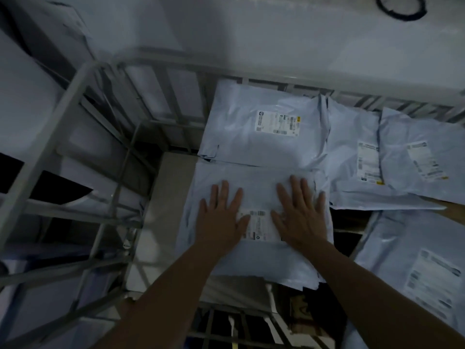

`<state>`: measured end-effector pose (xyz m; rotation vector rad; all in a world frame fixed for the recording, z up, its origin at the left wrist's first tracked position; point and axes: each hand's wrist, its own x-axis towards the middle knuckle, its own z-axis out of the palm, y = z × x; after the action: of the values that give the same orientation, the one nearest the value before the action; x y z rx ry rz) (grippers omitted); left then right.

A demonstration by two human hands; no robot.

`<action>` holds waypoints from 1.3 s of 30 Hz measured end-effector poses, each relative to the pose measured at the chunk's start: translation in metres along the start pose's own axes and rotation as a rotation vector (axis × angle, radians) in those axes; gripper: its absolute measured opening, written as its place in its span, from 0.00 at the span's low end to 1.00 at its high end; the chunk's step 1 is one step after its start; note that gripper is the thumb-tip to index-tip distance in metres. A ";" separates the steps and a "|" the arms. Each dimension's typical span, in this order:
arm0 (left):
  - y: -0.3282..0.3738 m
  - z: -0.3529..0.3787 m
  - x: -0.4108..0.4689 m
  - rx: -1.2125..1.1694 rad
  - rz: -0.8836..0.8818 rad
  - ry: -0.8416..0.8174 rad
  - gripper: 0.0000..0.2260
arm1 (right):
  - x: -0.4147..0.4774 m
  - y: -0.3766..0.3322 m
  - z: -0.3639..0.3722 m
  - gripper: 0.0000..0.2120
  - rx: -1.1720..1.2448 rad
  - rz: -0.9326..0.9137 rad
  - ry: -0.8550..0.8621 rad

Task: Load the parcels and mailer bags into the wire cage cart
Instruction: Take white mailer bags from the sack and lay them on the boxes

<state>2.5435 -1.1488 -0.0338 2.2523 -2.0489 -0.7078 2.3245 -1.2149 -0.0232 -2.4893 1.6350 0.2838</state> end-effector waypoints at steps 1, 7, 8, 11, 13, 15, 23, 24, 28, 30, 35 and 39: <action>-0.003 0.006 0.002 -0.003 0.018 0.058 0.33 | 0.001 -0.001 0.007 0.35 0.011 0.003 0.016; 0.000 0.033 0.006 0.081 0.041 0.298 0.31 | 0.001 -0.002 0.037 0.34 0.097 0.047 0.119; 0.000 0.037 0.007 0.083 0.037 0.304 0.31 | 0.001 -0.001 0.040 0.34 0.103 0.051 0.136; -0.004 0.045 0.011 0.086 0.043 0.314 0.30 | 0.002 -0.001 0.048 0.34 0.110 0.049 0.180; -0.006 0.047 0.013 0.093 0.047 0.312 0.30 | 0.003 -0.002 0.051 0.34 0.111 0.048 0.180; -0.005 0.048 0.013 0.095 0.040 0.308 0.30 | 0.003 -0.002 0.053 0.34 0.114 0.045 0.178; -0.009 0.054 0.015 0.087 0.045 0.312 0.30 | 0.006 -0.003 0.058 0.33 0.090 0.052 0.176; -0.009 0.055 0.015 0.088 0.049 0.318 0.31 | 0.006 -0.003 0.058 0.33 0.096 0.053 0.181; -0.011 0.057 0.016 0.080 0.057 0.333 0.30 | 0.006 -0.004 0.061 0.33 0.105 0.056 0.189; -0.011 0.057 0.016 0.079 0.054 0.335 0.30 | 0.006 -0.003 0.061 0.33 0.096 0.055 0.180; -0.012 0.056 0.016 0.066 0.058 0.313 0.31 | 0.007 -0.006 0.062 0.33 0.083 0.066 0.196; -0.014 0.052 0.014 0.086 0.072 0.265 0.35 | 0.006 -0.006 0.059 0.34 0.073 0.072 0.174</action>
<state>2.5393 -1.1457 -0.0889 2.1639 -2.0536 -0.3014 2.3283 -1.2043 -0.0822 -2.4652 1.7675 0.0151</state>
